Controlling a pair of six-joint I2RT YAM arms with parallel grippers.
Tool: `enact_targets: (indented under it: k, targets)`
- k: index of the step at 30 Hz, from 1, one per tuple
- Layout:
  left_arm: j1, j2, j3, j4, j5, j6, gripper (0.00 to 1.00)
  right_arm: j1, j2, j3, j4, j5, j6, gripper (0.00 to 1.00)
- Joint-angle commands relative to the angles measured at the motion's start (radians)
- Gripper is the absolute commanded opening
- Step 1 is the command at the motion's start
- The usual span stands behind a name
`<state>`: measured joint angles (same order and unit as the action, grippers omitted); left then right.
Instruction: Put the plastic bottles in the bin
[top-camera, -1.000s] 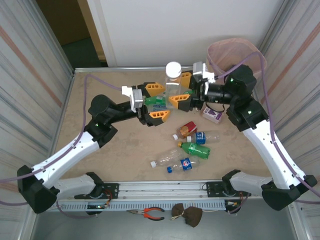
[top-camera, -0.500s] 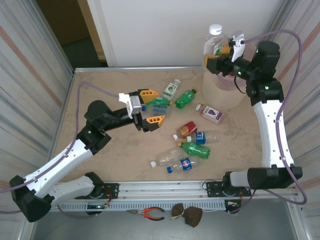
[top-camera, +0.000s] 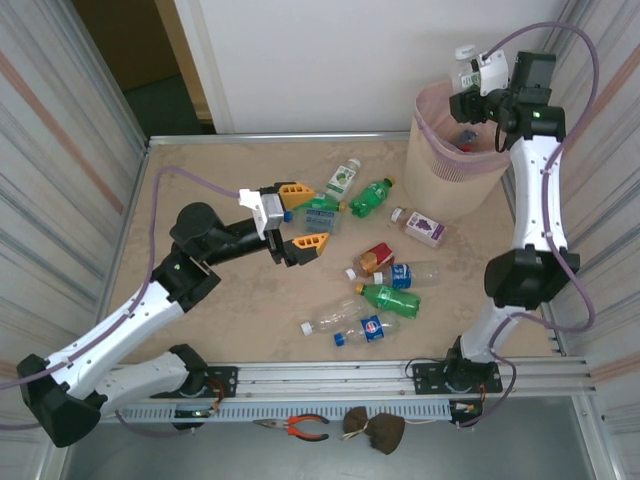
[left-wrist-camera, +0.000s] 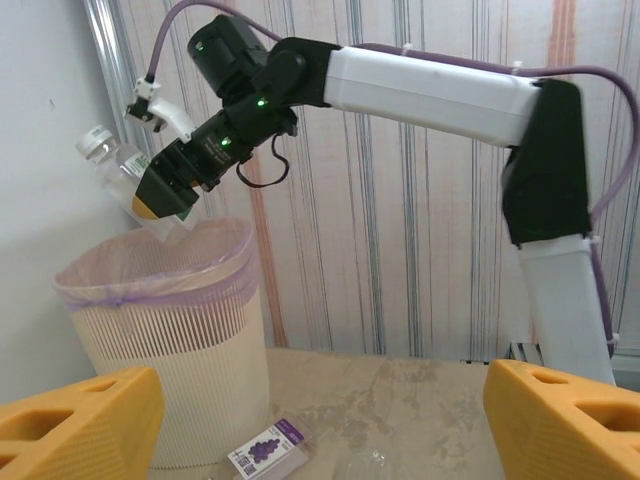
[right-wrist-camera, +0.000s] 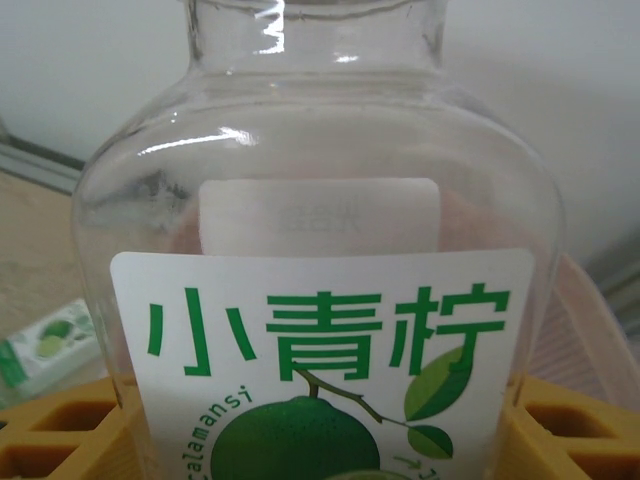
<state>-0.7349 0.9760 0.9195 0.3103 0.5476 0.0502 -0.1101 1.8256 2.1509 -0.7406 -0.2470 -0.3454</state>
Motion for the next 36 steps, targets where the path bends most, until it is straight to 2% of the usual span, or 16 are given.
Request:
enact_targets:
  k: [1,5,17,27,36]
  targets:
    - [0.005,-0.023,-0.013,-0.004,-0.019,0.013,0.84,-0.01,0.103,0.116,-0.127,0.111,-0.098,0.53]
    - [0.011,-0.024,-0.025,-0.005,-0.02,-0.002,0.84,-0.01,0.231,0.232,-0.201,0.178,-0.136,0.53]
    - [0.014,-0.011,-0.026,-0.008,-0.029,-0.013,0.84,-0.027,0.4,0.235,-0.196,0.289,-0.18,0.54]
    - [0.014,-0.013,-0.027,-0.019,-0.028,-0.015,0.84,-0.065,0.473,0.186,-0.189,0.305,-0.153,0.56]
    - [0.014,-0.014,-0.031,-0.016,-0.025,-0.018,0.84,-0.082,0.52,0.17,-0.211,0.308,-0.134,0.63]
